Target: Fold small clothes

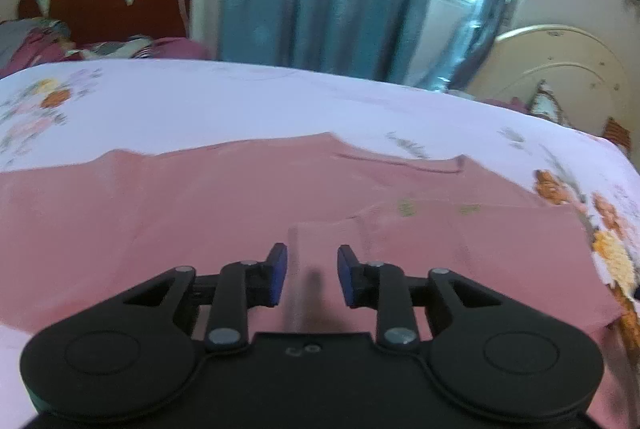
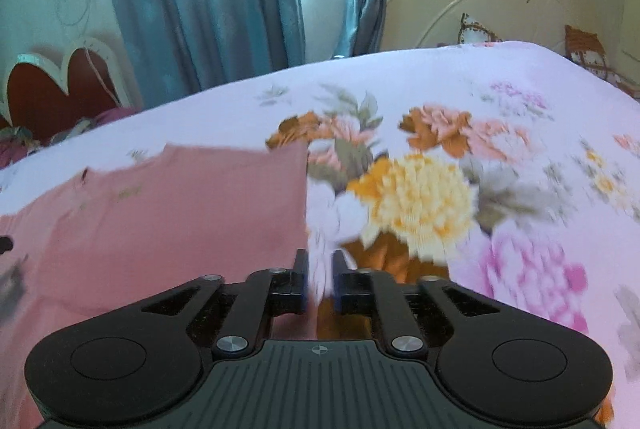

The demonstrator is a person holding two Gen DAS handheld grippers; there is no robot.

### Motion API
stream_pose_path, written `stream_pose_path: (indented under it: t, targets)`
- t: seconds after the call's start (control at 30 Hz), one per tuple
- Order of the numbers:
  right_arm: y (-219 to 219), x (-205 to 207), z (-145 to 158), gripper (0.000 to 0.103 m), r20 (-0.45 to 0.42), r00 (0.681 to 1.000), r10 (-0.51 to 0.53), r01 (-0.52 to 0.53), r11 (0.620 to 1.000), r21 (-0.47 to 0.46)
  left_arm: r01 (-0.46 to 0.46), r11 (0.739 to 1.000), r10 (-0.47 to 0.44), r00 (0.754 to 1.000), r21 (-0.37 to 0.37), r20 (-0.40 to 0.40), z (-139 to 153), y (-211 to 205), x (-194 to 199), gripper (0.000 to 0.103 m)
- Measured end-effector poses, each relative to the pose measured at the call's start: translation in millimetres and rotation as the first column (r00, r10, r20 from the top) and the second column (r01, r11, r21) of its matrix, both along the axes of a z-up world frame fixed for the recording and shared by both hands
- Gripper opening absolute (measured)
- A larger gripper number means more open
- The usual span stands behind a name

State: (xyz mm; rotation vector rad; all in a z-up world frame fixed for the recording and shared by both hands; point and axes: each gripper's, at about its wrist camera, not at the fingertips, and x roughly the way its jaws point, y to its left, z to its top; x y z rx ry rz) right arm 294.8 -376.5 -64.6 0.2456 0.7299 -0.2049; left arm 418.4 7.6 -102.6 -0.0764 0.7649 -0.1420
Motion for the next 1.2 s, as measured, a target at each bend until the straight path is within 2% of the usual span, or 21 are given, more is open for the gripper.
stream_pose_path:
  t: [0.03,0.07,0.23,0.33,0.43,0.47,0.5,0.57,0.6,0.63,0.7,0.8,0.87,0.97,1.03,1.1,1.2]
  targets:
    - [-2.3,8.9,-1.5,0.054,0.008,1.0,-0.002,0.002,1.0,0.0,0.017,1.0,-0.017,1.0,0.0,0.003,-1.5,-8.1,1.8,0.029]
    - [-3.8,20.0,-3.0,0.055,0.016,1.0,0.003,-0.003,1.0,0.0,0.035,0.999,-0.035,0.999,0.007,0.008,-3.4,-16.3,4.2,0.029]
    - [-14.9,75.0,-19.0,0.054,-0.011,1.0,0.015,-0.015,0.999,0.047,0.079,0.996,-0.079,0.997,0.043,0.006,-19.8,-40.9,13.6,0.029]
    - [-21.7,102.5,-30.1,0.044,-0.032,0.999,0.005,-0.003,0.998,0.064,0.075,0.995,-0.075,0.997,0.06,-0.002,-28.8,-42.7,18.8,0.029]
    - [-28.6,122.9,-41.6,0.027,-0.055,0.998,-0.003,0.009,0.993,0.121,0.06,0.996,-0.058,0.998,0.071,-0.027,-41.0,-37.8,20.5,0.032]
    - [-28.8,127.9,-45.4,0.017,-0.062,0.998,0.0,0.009,0.991,0.13,0.063,0.996,-0.061,0.998,0.066,-0.032,-44.6,-35.8,20.6,0.032]
    - [-28.1,130.2,-46.6,0.016,-0.061,0.998,-0.001,0.009,0.992,0.124,0.067,0.995,-0.065,0.998,0.069,-0.024,-45.1,-34.9,18.7,0.033]
    - [-19.3,130.4,-45.4,0.008,-0.055,0.998,0.016,-0.015,0.999,0.035,0.071,0.994,-0.069,0.997,0.082,-0.026,-44.9,-36.2,18.1,0.033]
    - [-17.7,130.0,-45.5,0.003,-0.053,0.999,-0.004,0.003,1.0,-0.025,0.069,0.994,-0.066,0.997,0.083,-0.032,-43.6,-36.6,18.4,0.033]
    - [-22.4,130.4,-48.1,0.003,-0.061,0.997,-0.039,0.036,0.998,-0.054,0.065,0.995,-0.062,0.997,0.081,-0.038,-42.3,-37.0,19.0,0.033]
    - [-30.6,129.8,-49.7,0.003,-0.057,0.997,-0.053,0.052,0.999,-0.014,0.061,0.995,-0.058,0.998,0.078,-0.039,-41.3,-37.9,20.4,0.035]
    - [-14.5,131.0,-42.3,0.004,-0.073,0.997,-0.005,-0.003,0.994,-0.111,0.065,0.992,-0.063,0.998,0.112,-0.016,-46.5,-42.8,20.1,0.04]
    - [-13.5,124.8,-32.4,0.004,-0.039,0.999,-0.025,0.021,0.994,-0.107,0.066,0.991,-0.063,0.998,0.12,-0.024,-41.6,-46.1,17.8,0.044]
    - [1.8,109.1,-19.8,0.004,-0.001,1.0,0.017,-0.017,0.992,-0.129,0.069,0.992,-0.068,0.998,0.104,-0.009,-32.8,-45.3,12.3,0.053]
    - [17.5,99.2,-19.9,0.004,-0.008,0.998,0.068,-0.068,0.986,-0.151,0.07,0.991,-0.07,0.998,0.113,0.002,-30.9,-44.1,9.2,0.053]
    - [32.1,88.4,-23.7,0.004,-0.027,0.994,0.11,-0.113,0.975,-0.191,0.066,0.991,-0.064,0.998,0.119,-0.02,-33.6,-41.4,9.1,0.053]
    - [43.1,70.6,-30.1,0.004,-0.043,0.991,0.125,-0.131,0.968,-0.212,0.07,0.988,-0.064,0.997,0.136,-0.05,-38.8,-37.1,6.2,0.054]
